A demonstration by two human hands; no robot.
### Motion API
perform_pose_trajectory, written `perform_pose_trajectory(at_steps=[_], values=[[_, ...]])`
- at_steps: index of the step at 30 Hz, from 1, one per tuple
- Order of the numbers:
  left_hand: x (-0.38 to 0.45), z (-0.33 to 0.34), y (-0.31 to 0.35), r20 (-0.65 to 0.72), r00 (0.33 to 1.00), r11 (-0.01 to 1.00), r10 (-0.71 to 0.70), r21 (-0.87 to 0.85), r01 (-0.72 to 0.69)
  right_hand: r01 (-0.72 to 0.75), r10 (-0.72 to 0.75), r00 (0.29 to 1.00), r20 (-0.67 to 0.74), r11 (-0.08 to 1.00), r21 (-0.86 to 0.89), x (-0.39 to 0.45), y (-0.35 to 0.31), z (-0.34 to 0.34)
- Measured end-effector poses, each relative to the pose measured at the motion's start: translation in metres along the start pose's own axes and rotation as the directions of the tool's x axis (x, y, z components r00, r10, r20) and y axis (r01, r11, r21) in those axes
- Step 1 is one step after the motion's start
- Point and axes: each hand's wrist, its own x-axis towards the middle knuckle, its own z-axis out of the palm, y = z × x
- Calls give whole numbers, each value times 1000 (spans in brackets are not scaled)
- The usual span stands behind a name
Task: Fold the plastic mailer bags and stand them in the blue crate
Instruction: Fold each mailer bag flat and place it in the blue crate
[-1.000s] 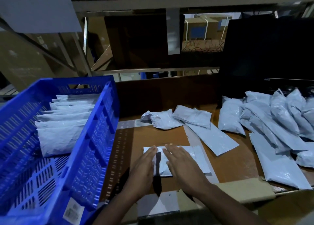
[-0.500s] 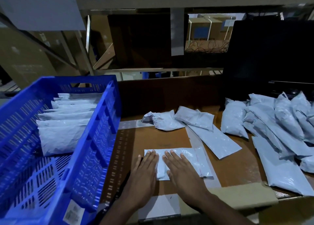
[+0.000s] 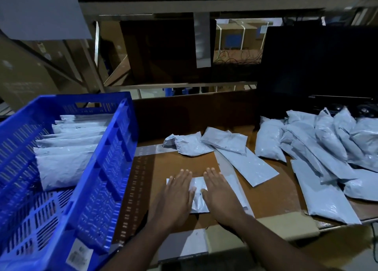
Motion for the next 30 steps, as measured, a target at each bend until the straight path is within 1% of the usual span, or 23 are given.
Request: perform_pose_trajectory(at_steps=[1, 3, 5, 7, 9, 15, 22, 26, 28, 30], values=[[-1, 8, 0, 26, 1000, 1000, 15, 16, -15, -22, 22, 1000, 5, 998, -51, 2, 3, 9], [-3, 21, -5, 27, 1000, 1000, -2, 12, 1, -55, 58, 998, 24, 992, -111, 0, 4, 16], [-4, 24, -8, 23, 1000, 1000, -11, -27, 12, -10, 10, 1000, 2, 992, -126, -5, 8, 10], [-8, 25, -10, 20, 999, 999, -27, -45, 28, 15, -15, 1000, -8, 996, -93, -11, 13, 8], [-8, 24, -11, 25, 999, 997, -37, -67, 39, -13, 8, 999, -53, 997, -81, -15, 19, 9], [-11, 19, -11, 13, 999, 998, -50, -27, 51, -22, 19, 999, -37, 996, -88, -20, 23, 5], [-11, 17, -9, 19, 997, 997, -71, -4, 71, -58, 57, 998, -21, 997, -48, -31, 34, -3], [-16, 17, -16, 43, 995, 996, -91, -3, 91, -88, 90, 995, -33, 994, 62, -41, 40, 1], [-17, 16, -17, 49, 994, 996, -94, 13, 93, -105, 108, 994, -34, 991, 80, -45, 44, 3], [-17, 12, -18, 53, 991, 992, -123, 5, 123, -125, 132, 990, -40, 983, 131, -46, 45, 3]])
